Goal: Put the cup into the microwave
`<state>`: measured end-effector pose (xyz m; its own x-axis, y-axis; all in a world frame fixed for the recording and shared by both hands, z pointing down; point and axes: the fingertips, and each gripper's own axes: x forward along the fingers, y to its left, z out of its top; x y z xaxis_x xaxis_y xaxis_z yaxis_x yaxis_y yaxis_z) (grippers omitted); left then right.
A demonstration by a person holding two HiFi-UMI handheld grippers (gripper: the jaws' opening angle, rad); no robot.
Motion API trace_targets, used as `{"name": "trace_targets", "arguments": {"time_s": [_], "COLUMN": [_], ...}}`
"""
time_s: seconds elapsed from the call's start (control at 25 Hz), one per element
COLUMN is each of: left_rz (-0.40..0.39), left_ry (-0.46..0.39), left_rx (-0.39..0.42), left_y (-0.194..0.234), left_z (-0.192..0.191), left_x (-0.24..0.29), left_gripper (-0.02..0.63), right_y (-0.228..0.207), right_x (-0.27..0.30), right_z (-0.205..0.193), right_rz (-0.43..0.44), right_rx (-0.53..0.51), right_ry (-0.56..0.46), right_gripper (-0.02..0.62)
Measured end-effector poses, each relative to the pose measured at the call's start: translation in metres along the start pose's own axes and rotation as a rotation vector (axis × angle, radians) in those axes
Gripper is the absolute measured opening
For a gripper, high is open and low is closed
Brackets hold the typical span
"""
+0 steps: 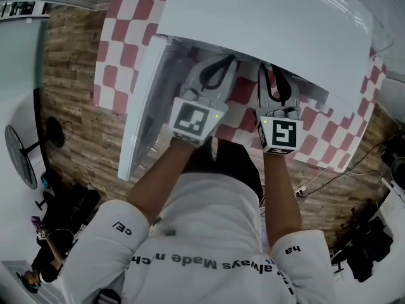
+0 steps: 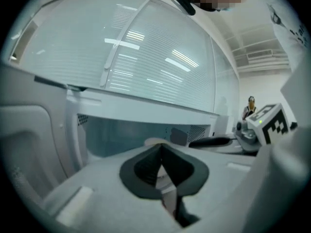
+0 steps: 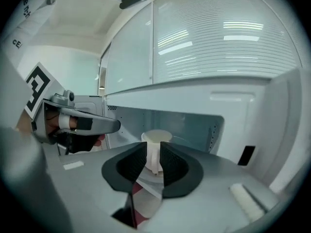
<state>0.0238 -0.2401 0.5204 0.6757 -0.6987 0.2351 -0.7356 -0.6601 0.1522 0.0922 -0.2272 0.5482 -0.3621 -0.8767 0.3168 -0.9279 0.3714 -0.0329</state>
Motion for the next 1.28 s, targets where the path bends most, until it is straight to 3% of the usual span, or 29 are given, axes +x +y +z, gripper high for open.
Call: {"name": "trace_targets", "arguments": {"time_s": [0.32, 0.76, 1.28], "left_rz": [-0.013, -0.087, -0.133], "left_ry": [-0.026, -0.094, -0.150], "left_rx": [0.006, 0.026, 0.057], "left_y": [-0.027, -0.077, -0.118], "left_z": [0.054, 0.137, 0.214], "left_x": [-0.038, -0.094, -0.139], "left_gripper": [0.003, 0.003, 0.003], "right_y": [0.012, 0.038, 0.055], "right_x": [-0.061, -0.139, -0.202], "right_z": [0.056, 0.160, 0.237], "right_rz": [0.008, 0.068, 0.114], "right_rx": [0.032, -0.017, -0.028], "right_ry": [-0.043, -0.095, -0.130], "right_gripper": [0.074, 0.059, 0.052]}}
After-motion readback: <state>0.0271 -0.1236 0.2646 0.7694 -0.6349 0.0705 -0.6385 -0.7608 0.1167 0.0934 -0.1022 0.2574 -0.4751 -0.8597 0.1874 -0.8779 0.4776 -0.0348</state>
